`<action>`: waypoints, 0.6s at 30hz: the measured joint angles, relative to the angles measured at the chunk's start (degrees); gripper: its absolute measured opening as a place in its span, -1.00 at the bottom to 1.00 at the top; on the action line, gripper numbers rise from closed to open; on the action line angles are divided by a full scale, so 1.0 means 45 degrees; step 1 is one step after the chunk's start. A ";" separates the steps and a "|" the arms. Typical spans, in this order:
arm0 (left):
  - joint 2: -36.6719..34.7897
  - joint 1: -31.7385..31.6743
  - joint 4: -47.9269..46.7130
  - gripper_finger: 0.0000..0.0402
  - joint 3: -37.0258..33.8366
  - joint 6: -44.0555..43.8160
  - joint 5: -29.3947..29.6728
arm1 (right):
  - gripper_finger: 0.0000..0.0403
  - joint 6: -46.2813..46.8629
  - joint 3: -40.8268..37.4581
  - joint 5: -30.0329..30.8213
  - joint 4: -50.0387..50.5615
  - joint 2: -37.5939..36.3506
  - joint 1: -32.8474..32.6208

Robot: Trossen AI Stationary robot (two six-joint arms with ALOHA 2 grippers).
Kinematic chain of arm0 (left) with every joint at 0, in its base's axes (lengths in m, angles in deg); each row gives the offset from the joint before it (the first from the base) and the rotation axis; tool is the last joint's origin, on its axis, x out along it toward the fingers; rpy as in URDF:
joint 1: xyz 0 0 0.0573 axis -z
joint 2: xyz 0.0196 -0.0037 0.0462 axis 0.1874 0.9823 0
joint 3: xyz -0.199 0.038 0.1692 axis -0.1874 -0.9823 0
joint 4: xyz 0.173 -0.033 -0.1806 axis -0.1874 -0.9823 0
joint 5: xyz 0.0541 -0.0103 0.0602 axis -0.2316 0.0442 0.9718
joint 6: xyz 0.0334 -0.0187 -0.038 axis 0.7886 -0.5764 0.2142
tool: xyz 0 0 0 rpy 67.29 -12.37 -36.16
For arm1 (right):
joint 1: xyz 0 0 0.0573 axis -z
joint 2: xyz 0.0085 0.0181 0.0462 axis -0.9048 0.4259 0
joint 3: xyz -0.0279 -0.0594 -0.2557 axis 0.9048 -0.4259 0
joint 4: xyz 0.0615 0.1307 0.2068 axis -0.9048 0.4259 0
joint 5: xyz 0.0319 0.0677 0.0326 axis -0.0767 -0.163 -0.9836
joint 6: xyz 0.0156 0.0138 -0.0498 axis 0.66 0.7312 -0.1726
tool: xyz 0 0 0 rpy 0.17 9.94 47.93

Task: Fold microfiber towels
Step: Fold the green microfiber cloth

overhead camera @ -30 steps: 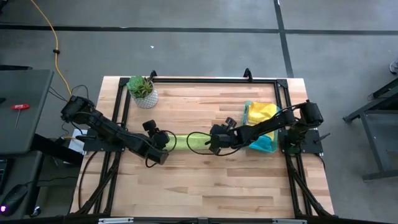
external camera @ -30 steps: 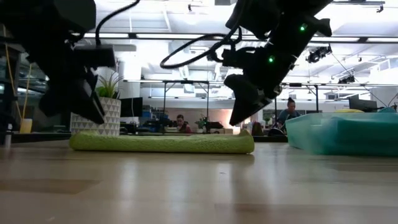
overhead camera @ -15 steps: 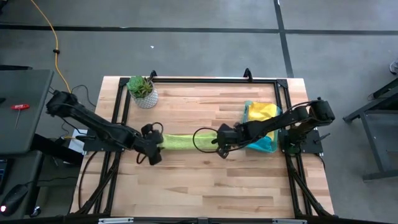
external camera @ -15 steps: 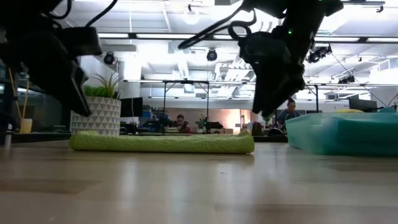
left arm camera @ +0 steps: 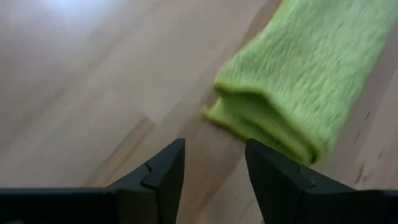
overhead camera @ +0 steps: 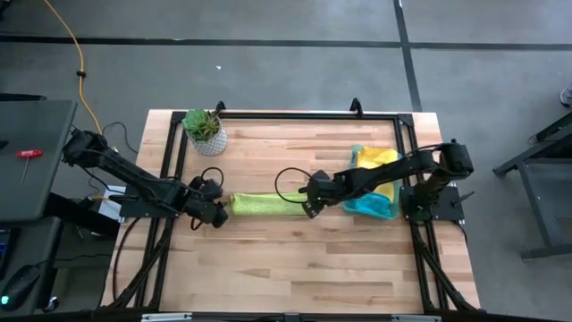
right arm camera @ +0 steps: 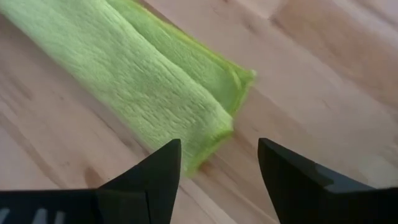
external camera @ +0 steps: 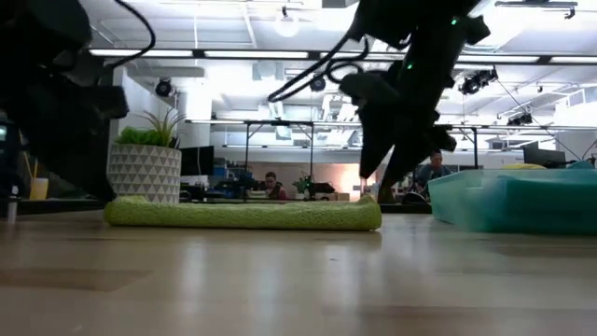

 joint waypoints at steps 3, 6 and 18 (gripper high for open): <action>0.0001 0.0003 -0.0033 -0.21 -0.0256 -0.0374 -0.0304 | 0.02 0.0297 0.0006 -0.0317 -0.0098 0.0407 0.0032; 0.0001 0.0000 -0.0068 -0.21 -0.0327 -0.0440 -0.0308 | 0.02 0.0657 0.0006 -0.0571 -0.0461 0.0850 0.0032; 0.0001 0.0000 0.0296 -0.21 -0.0323 -0.0425 -0.0520 | 0.02 0.1647 -0.0004 -0.0750 -0.1921 0.1626 0.0012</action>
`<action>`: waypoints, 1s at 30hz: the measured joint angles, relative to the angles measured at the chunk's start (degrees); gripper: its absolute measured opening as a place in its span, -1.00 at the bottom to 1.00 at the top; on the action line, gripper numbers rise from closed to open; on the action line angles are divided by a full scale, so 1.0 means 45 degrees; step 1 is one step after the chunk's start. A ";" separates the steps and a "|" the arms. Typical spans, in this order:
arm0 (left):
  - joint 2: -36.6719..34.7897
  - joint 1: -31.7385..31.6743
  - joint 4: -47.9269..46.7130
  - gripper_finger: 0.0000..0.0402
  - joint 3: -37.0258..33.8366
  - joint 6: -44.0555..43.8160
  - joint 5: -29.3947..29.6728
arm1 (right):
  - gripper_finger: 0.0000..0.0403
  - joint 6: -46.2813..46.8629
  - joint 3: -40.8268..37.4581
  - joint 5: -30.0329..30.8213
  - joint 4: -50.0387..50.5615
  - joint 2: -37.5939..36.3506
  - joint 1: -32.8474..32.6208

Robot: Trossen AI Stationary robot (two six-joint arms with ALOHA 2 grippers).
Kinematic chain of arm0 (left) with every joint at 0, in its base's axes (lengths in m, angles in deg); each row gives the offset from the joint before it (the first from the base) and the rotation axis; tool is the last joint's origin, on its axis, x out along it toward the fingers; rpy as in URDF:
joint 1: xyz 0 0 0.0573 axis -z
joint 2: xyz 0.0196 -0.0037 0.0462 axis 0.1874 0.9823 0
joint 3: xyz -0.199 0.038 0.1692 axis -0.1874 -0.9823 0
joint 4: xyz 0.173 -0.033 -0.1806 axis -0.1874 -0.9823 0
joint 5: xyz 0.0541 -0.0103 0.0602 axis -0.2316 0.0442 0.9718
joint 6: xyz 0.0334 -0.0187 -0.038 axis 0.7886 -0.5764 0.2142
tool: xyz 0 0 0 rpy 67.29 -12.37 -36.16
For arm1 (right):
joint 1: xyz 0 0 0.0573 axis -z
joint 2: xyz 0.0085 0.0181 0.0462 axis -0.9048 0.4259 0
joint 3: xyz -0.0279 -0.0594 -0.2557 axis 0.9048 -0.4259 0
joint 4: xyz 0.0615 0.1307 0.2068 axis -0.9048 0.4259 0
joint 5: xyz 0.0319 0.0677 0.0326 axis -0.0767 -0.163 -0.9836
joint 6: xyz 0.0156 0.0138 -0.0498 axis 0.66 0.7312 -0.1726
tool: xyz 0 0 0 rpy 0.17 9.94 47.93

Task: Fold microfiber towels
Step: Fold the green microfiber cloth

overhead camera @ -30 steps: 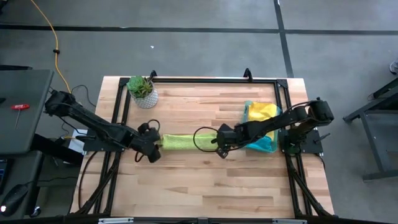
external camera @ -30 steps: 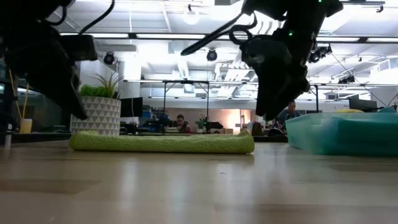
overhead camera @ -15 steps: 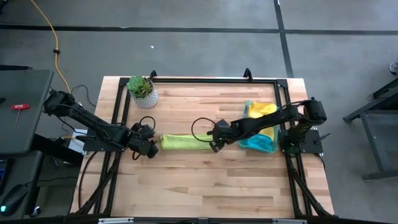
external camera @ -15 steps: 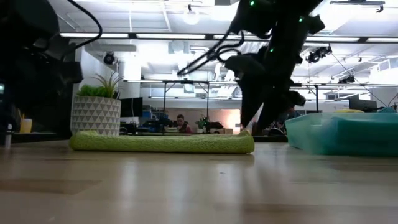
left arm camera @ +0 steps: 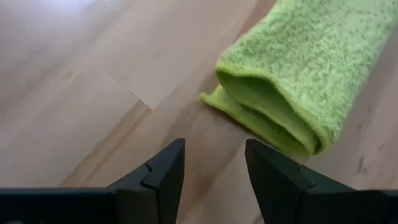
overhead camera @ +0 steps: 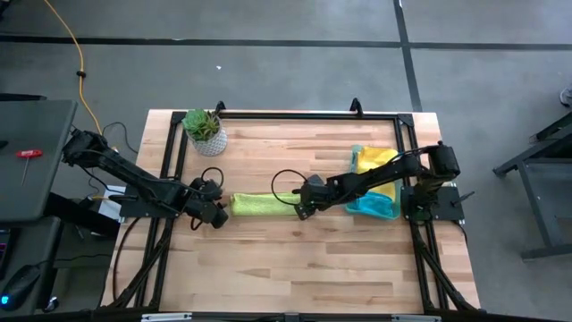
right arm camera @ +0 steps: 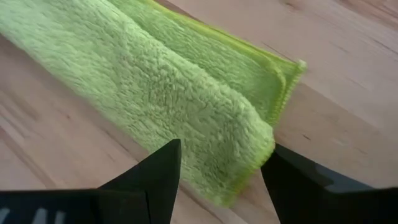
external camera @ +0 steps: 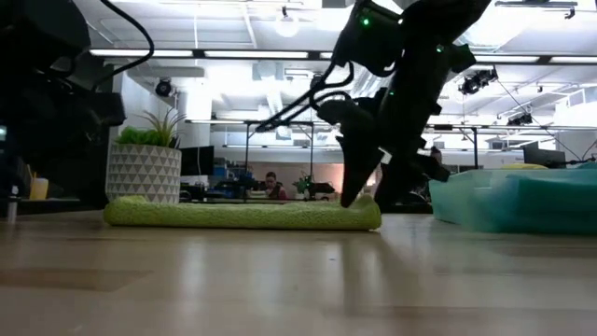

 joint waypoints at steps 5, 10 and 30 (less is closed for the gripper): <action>0.0005 0.0000 -0.0018 -0.21 0.0000 -0.0004 -0.0368 | 0.02 0.0052 0.0011 0.0002 -0.0604 0.0094 -0.0005; 0.0010 0.0000 -0.0426 -0.21 0.0005 0.0000 -0.1179 | 0.02 0.0205 0.0007 -0.0220 -0.1382 0.0694 -0.0005; 0.0000 0.0000 -0.1282 -0.21 0.0019 -0.0661 -0.1304 | 0.02 -0.0152 0.0024 0.0434 -0.1049 0.0715 0.0123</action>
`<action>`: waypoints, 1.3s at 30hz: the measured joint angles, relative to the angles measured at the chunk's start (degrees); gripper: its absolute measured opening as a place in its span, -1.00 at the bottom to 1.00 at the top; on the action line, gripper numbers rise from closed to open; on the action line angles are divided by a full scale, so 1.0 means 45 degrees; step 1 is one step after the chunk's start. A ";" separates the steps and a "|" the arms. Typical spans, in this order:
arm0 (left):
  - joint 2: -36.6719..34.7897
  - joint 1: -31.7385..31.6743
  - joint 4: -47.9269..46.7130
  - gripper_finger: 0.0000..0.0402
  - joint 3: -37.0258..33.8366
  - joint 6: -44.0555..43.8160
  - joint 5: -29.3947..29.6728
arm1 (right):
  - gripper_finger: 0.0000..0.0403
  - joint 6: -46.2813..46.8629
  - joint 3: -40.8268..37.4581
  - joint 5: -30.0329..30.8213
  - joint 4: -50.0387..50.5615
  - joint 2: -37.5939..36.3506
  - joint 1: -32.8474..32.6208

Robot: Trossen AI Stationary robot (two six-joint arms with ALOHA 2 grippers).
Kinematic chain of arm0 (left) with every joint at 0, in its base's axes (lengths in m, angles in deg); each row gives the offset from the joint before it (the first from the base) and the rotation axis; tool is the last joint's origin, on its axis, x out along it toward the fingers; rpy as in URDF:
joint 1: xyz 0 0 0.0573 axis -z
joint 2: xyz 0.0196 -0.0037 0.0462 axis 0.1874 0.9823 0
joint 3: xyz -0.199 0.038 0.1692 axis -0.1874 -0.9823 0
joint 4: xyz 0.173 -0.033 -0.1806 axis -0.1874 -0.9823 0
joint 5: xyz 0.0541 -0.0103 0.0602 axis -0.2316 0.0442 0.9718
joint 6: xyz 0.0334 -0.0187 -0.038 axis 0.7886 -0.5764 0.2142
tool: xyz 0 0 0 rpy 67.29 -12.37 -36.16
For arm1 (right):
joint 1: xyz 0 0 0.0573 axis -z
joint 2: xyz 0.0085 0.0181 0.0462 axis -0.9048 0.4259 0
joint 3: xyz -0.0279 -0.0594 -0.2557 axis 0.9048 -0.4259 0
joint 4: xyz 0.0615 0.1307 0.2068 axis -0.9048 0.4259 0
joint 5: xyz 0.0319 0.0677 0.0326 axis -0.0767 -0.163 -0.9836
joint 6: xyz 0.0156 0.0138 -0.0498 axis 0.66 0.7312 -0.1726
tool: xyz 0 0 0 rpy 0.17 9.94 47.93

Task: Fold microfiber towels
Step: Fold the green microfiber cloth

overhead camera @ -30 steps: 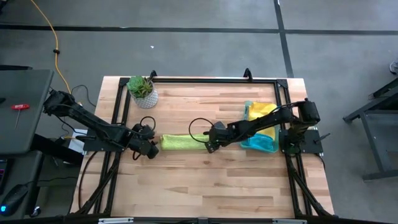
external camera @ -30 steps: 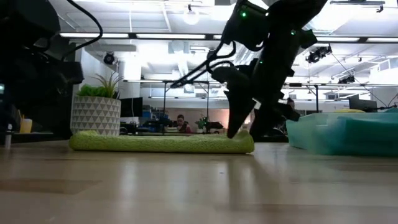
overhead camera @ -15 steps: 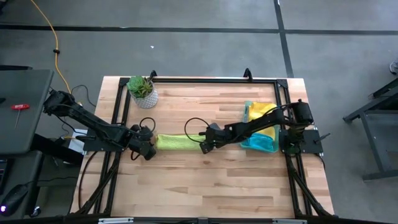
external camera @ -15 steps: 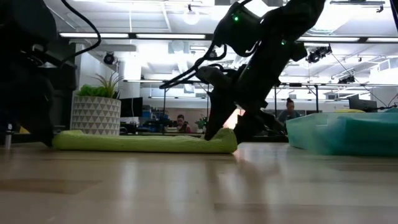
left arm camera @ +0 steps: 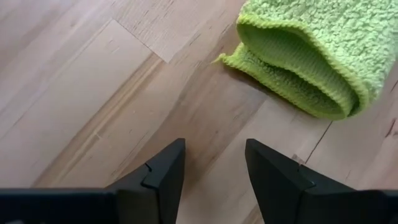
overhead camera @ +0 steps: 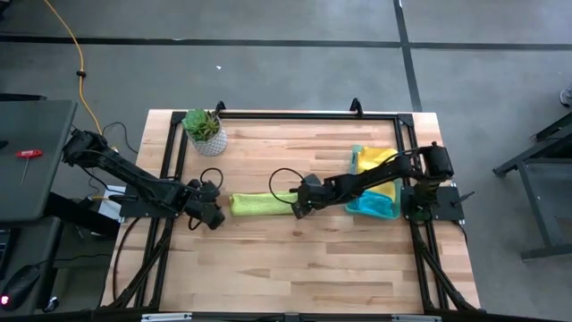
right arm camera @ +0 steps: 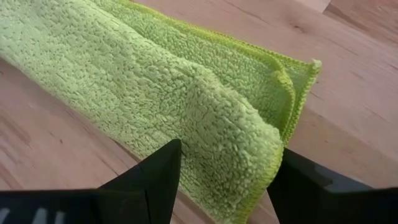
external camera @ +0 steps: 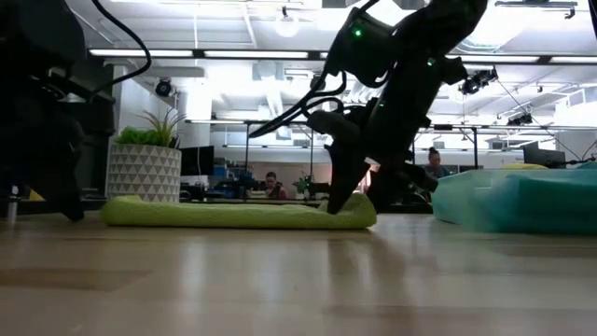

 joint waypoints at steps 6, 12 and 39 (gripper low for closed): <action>0.0126 0.0000 0.1780 -0.21 -0.0019 0.0535 -0.0175 | 0.02 0.0010 -0.0015 -0.0089 -0.0512 0.0045 -0.0065; 0.0983 0.0000 0.3461 -0.25 -0.0010 0.1945 -0.0465 | 0.00 -0.0088 -0.0024 -0.0067 -0.0693 0.0053 -0.0075; 0.3128 -0.1201 0.6443 -1.00 -0.0005 0.3353 -0.0609 | -0.99 -0.1017 -0.0029 0.1615 0.1590 -0.1434 -0.0410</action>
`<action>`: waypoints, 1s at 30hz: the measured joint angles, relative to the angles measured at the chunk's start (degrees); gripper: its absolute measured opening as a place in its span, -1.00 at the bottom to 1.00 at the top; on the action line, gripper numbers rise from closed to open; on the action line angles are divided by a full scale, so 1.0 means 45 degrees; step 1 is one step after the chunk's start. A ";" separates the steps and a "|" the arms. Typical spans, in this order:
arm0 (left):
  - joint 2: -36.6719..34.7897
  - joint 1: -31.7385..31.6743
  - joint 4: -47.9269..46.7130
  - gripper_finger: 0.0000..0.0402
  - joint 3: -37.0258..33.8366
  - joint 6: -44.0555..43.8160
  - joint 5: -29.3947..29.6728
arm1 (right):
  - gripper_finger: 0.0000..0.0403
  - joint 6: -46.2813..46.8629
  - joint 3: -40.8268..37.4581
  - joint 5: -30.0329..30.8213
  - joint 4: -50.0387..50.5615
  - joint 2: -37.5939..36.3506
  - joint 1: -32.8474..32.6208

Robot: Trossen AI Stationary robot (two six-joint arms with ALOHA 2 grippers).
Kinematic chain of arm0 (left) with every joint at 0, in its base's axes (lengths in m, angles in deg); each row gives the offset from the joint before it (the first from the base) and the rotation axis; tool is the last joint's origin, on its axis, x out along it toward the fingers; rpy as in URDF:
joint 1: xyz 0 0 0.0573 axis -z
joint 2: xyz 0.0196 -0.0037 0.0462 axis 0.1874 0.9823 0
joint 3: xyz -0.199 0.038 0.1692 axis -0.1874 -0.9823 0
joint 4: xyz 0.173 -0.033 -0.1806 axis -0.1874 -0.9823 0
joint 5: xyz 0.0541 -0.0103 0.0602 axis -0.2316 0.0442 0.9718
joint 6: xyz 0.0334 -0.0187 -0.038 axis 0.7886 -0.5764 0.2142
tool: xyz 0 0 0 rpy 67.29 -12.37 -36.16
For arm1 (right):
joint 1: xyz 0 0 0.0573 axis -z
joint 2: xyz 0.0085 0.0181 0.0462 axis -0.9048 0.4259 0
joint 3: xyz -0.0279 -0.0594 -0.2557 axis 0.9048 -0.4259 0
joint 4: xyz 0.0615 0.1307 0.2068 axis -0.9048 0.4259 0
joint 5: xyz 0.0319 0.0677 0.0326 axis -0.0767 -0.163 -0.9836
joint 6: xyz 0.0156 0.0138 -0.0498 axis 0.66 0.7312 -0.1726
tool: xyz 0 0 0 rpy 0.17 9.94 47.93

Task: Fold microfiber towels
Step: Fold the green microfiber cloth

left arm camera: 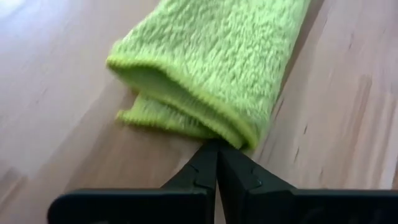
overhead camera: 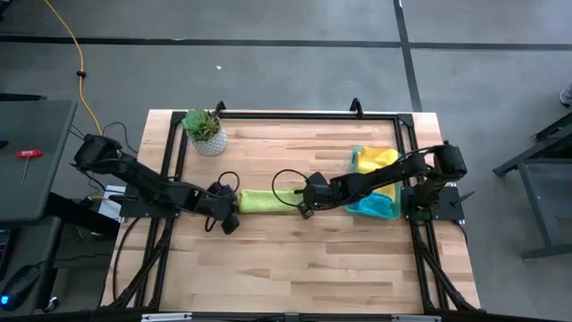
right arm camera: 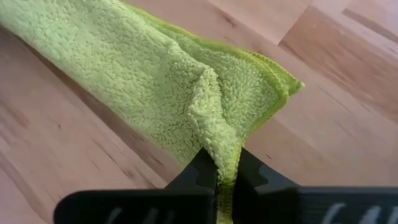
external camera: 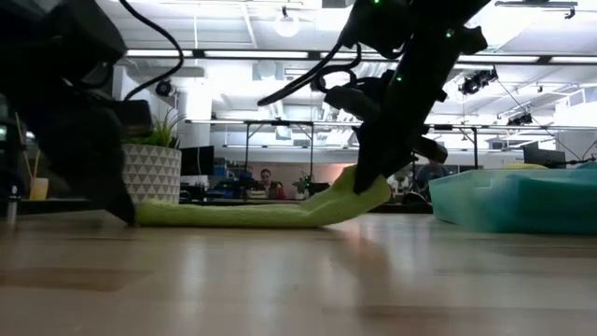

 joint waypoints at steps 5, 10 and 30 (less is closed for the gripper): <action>0.1073 -0.0405 0.1521 -1.00 0.0073 0.0774 0.0622 | -0.99 -0.0330 0.0018 -0.0318 -0.0146 0.0025 -0.0087; 0.1682 -0.0632 0.1706 -1.00 0.0524 0.1098 0.0613 | -1.00 -0.0748 0.0714 -0.0281 0.0078 0.0025 -0.0347; 0.2443 -0.0529 0.2502 -1.00 0.1175 0.1902 0.0029 | -1.00 -0.1407 0.1889 -0.0220 -0.1636 0.1113 0.0038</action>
